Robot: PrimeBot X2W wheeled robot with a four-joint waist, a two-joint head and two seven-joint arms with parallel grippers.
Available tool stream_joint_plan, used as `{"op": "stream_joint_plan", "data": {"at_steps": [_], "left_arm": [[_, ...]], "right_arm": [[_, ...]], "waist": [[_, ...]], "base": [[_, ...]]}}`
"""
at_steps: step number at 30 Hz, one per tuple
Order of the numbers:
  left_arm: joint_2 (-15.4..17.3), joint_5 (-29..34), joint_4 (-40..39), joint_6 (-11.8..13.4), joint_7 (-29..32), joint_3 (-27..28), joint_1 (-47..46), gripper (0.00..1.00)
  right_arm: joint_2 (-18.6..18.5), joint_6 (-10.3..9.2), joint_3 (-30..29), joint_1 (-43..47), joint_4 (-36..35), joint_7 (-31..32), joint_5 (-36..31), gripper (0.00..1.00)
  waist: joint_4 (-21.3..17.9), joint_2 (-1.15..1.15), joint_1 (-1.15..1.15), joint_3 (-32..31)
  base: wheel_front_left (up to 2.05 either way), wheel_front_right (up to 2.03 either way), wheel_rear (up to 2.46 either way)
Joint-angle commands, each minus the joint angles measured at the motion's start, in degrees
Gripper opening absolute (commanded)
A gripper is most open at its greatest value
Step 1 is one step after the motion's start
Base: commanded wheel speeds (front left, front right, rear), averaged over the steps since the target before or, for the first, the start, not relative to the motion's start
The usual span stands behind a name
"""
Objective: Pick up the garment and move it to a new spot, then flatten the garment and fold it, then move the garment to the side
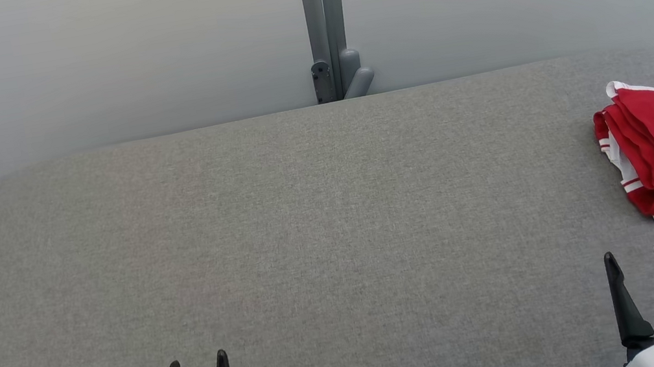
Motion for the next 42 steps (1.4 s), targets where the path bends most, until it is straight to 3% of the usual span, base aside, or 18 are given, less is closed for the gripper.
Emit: {"op": "stream_joint_plan", "data": {"at_steps": [1,10,11,15,42], "left_arm": [[0.2,-0.1,0.0,0.2,0.0,0.1,-0.1,1.00],[0.2,0.1,0.0,-0.1,0.0,-0.2,-0.3,1.00],[0.0,-0.2,0.1,-0.1,0.0,-0.1,0.0,0.00],[-0.1,-0.8,2.7,-0.1,0.1,-0.2,0.1,0.00],[0.6,-25.7,2.6,-0.9,6.3,3.5,-4.9,0.00]], "right_arm": [[-0.2,-0.05,0.2,-0.2,-0.3,-0.2,-0.2,1.00],[-0.2,-0.05,1.3,0.3,-1.5,-0.2,-1.1,1.00],[0.0,0.00,1.3,0.0,-1.2,0.0,-0.7,0.00],[0.6,0.01,1.3,0.4,1.6,0.3,-0.2,0.00],[0.3,0.00,1.2,-4.6,2.9,7.2,28.7,0.00]], "waist": [[-0.2,0.00,0.00,0.1],[0.0,0.00,0.00,0.1],[0.0,0.00,0.00,0.1],[0.0,0.00,0.00,0.1],[-0.5,0.00,0.00,0.8]], "base": [[0.00,0.00,0.00],[0.00,0.00,0.00],[0.00,0.00,0.00],[0.00,0.00,0.00],[0.00,0.00,0.00]]}}
